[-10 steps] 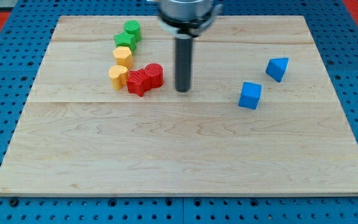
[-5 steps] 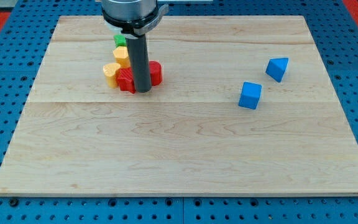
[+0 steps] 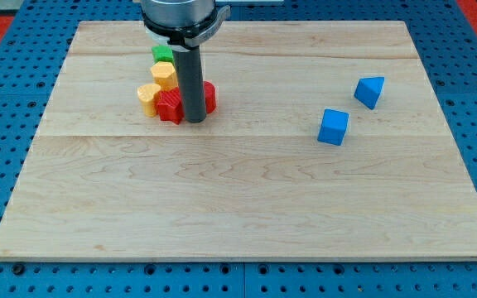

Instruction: Move the red circle with the red star a little bit up

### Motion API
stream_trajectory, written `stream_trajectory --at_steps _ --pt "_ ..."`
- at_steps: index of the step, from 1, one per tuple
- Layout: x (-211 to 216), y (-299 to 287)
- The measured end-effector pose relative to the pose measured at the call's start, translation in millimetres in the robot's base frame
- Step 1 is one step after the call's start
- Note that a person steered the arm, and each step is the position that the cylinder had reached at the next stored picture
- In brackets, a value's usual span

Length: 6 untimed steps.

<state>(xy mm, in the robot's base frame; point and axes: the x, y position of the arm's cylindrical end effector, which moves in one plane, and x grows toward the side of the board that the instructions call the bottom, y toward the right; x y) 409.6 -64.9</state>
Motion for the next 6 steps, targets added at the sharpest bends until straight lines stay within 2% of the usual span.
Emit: stream_trajectory --at_steps 1,2,3,4,5,6 --pt "22.7 2.4" --pt "75.7 -14.8" --pt "86.9 -61.0" --pt "47.8 -93.2" --pt "7.7 -84.3" --pt "-6.2 -74.5"
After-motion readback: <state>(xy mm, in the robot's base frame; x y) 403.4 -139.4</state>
